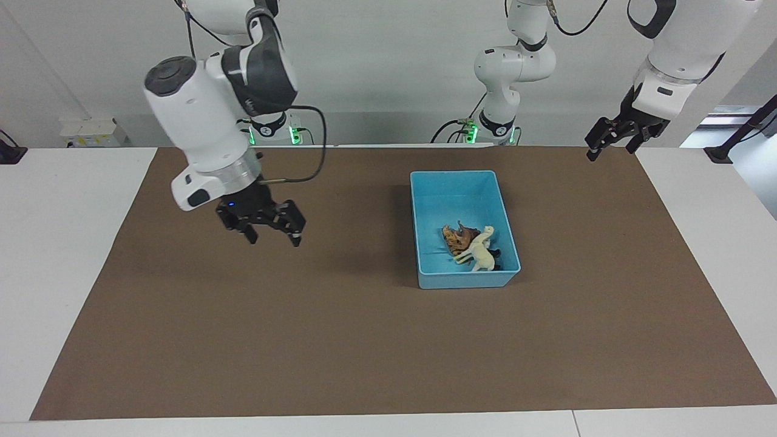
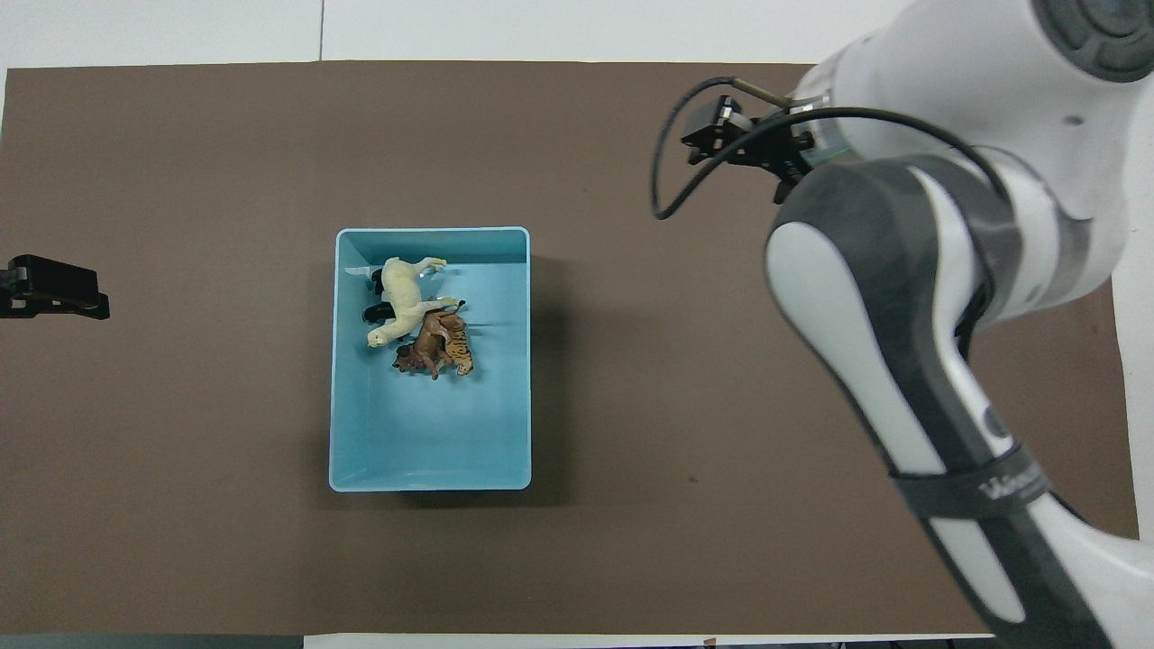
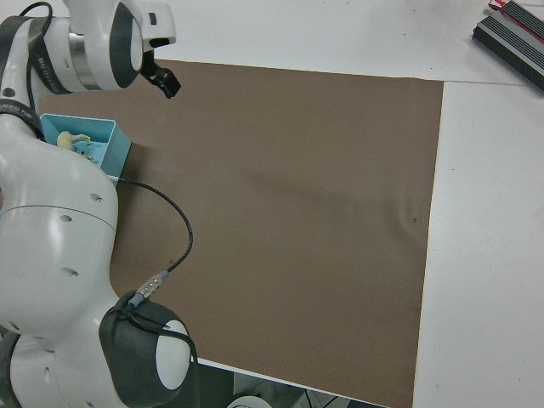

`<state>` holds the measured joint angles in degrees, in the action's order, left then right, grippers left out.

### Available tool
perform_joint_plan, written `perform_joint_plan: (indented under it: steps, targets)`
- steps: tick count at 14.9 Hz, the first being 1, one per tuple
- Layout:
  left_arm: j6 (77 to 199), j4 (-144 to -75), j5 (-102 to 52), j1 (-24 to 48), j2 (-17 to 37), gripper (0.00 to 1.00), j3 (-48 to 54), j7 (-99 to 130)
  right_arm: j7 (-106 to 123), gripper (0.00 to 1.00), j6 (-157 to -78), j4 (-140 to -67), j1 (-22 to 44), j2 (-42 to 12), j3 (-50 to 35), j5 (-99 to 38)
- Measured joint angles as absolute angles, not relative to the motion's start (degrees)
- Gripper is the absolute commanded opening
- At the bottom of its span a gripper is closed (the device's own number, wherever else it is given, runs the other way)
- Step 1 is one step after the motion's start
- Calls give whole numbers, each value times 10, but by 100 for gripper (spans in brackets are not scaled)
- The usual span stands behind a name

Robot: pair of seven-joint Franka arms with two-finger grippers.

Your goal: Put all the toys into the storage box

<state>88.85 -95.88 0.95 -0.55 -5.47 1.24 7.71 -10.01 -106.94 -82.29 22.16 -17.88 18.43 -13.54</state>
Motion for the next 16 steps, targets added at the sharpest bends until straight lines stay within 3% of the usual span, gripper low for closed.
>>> perform_joint_plan:
  steps: [6, 8, 12, 16]
  targets:
    - [889, -959, 10, -5, -55, 100, 14, 76, 120, 100, -1061, -832, 118, -170, 185, -70]
    - [889, -959, 10, -5, -55, 100, 14, 76, 121, 100, -994, -832, 105, -151, 185, -66]
    - [889, -959, 10, -5, -55, 100, 15, 76, 121, 100, -858, -833, 75, -83, 185, -48]
    - [889, -959, 10, -5, -55, 100, 15, 76, 121, 100, -831, -874, 42, 3, 161, -21]
